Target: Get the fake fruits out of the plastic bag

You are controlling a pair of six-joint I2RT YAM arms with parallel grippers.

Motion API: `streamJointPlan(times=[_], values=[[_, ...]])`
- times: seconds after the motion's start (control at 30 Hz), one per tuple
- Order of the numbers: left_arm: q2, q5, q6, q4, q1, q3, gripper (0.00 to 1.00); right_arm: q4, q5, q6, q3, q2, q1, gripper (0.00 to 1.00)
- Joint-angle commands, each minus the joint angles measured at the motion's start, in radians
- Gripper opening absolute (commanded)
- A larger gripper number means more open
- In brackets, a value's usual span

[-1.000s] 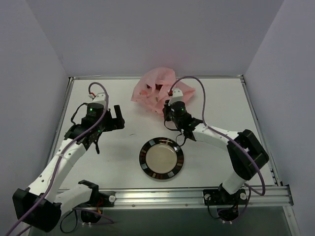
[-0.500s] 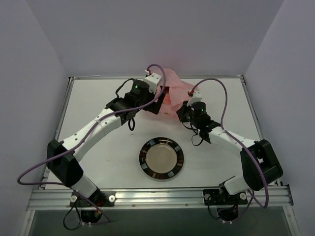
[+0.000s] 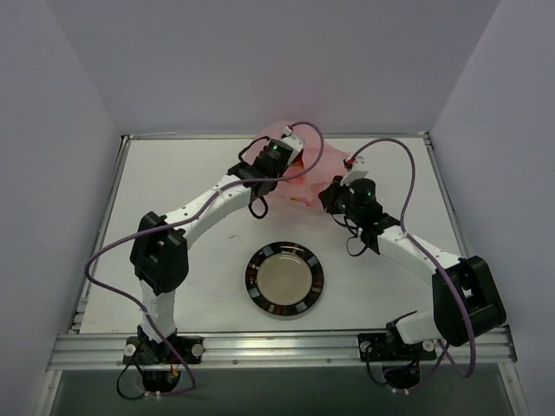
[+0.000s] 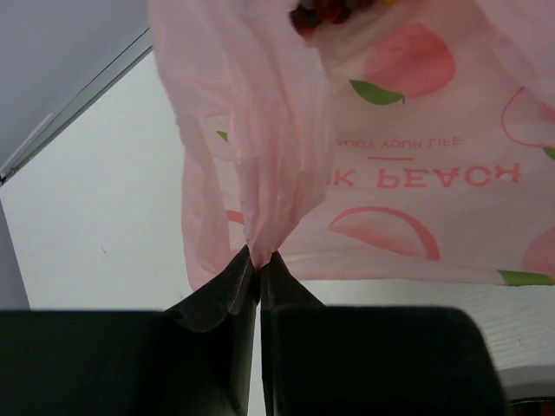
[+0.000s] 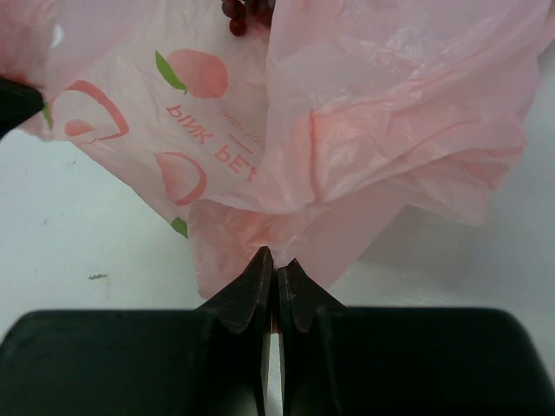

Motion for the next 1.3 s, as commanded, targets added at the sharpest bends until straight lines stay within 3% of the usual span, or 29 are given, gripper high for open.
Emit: streamJointPlan(times=[0.0,0.23,0.27,0.43,0.5,0.53,0.63,0.7,0.8,0.87,0.93,1.0,1.03,1.1,1.17,1.2,1.27], values=[[-0.164,-0.127,-0.060,0.109,-0.005,-0.044,0.02,0.003,-0.010,-0.002,-0.009,-0.036,-0.042,0.00],[-0.552,0.000,-0.510,0.362,-0.033,-0.566,0.02,-0.031,-0.057,-0.005,0.046,0.035,-0.169,0.00],[-0.580,0.011,-0.537,0.378,-0.048,-0.654,0.02,-0.045,-0.060,-0.010,0.087,0.051,-0.175,0.00],[-0.709,0.011,-0.624,0.496,-0.137,-0.814,0.03,-0.118,-0.030,0.006,0.147,0.078,-0.201,0.00],[-0.718,0.019,-0.629,0.518,-0.138,-0.840,0.02,-0.151,-0.001,0.009,0.154,0.037,-0.203,0.13],[-0.715,0.022,-0.627,0.525,-0.138,-0.842,0.02,-0.180,0.006,0.001,0.154,0.014,-0.203,0.32],[-0.712,0.049,-0.646,0.570,-0.138,-0.872,0.02,-0.275,0.067,-0.020,0.166,-0.098,-0.203,0.69],[-0.724,0.062,-0.660,0.631,-0.140,-0.915,0.02,-0.310,0.078,-0.024,0.172,-0.204,-0.201,0.74],[-0.737,0.037,-0.664,0.654,-0.143,-0.938,0.02,-0.329,0.016,-0.011,0.164,-0.332,-0.166,0.69],[-0.740,0.029,-0.664,0.659,-0.138,-0.943,0.02,-0.323,-0.002,0.006,0.160,-0.369,-0.090,0.52],[-0.741,0.031,-0.660,0.663,-0.137,-0.940,0.02,-0.304,-0.004,0.010,0.157,-0.372,0.025,0.28],[-0.743,0.023,-0.649,0.660,-0.137,-0.937,0.02,-0.231,-0.030,0.019,0.146,-0.324,0.099,0.17],[-0.741,0.014,-0.646,0.653,-0.137,-0.932,0.02,-0.221,-0.033,0.012,0.143,-0.300,0.133,0.17],[-0.725,-0.017,-0.637,0.617,-0.128,-0.917,0.02,-0.267,0.112,-0.025,0.166,-0.226,0.197,0.26],[-0.692,-0.015,-0.632,0.596,-0.108,-0.880,0.02,-0.267,0.241,-0.045,0.177,-0.186,0.201,0.50],[-0.680,-0.012,-0.620,0.585,-0.087,-0.869,0.02,-0.272,0.287,-0.068,0.181,-0.180,0.194,0.73],[-0.640,-0.020,-0.618,0.565,-0.063,-0.833,0.04,-0.278,0.367,-0.088,0.206,-0.134,0.184,0.86]])
